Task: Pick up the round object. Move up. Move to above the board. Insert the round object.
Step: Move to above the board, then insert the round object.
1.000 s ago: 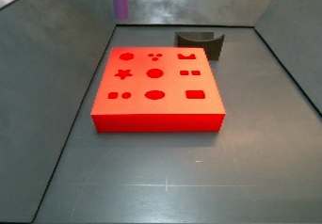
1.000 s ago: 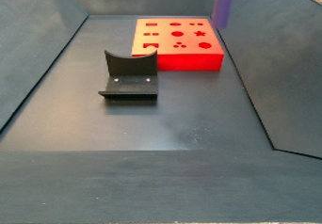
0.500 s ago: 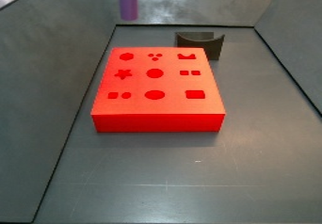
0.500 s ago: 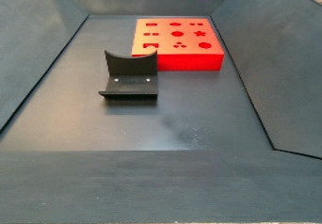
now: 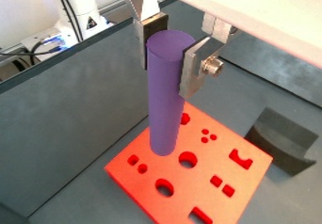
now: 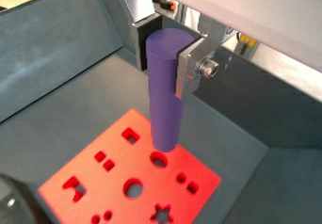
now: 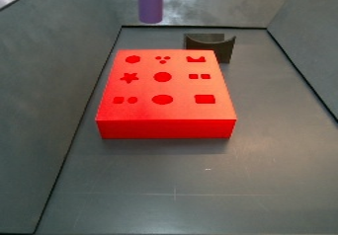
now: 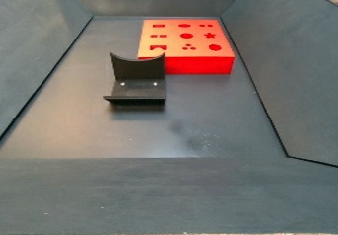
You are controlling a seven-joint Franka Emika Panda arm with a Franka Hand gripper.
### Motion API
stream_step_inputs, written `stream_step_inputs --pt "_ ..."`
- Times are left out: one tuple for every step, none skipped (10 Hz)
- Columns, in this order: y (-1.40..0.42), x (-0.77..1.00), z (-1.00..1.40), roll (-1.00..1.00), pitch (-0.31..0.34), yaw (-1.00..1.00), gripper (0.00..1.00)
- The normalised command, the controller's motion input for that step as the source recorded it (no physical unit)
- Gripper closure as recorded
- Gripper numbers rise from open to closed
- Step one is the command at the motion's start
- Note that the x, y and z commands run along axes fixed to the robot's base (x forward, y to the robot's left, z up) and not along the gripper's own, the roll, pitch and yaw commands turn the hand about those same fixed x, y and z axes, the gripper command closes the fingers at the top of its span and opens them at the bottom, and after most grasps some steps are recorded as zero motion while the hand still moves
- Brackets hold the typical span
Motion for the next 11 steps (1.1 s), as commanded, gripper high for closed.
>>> stream_step_inputs --pt "-0.22 0.15 0.09 0.04 0.090 0.01 1.00" --pt "0.00 0.00 -0.01 0.02 -0.020 0.00 1.00" --pt "0.07 0.00 -0.52 0.13 -0.164 0.00 1.00" --pt "0.50 0.21 -1.00 0.10 0.000 -0.05 1.00" --pt "0.52 0.16 -1.00 0.06 0.000 -0.09 1.00" --pt "0.59 0.07 -1.00 0.00 0.000 -0.17 1.00" --pt "0.57 0.11 -1.00 0.00 -0.003 -0.19 1.00" --pt "0.50 0.11 -0.98 -0.02 -0.050 -0.26 1.00" --pt "0.48 0.11 -0.95 -0.02 -0.074 -0.29 1.00" --pt "0.44 0.16 -0.87 -0.04 -0.109 -0.31 1.00" --pt "0.29 0.07 -0.86 -0.02 -0.119 -0.33 1.00"
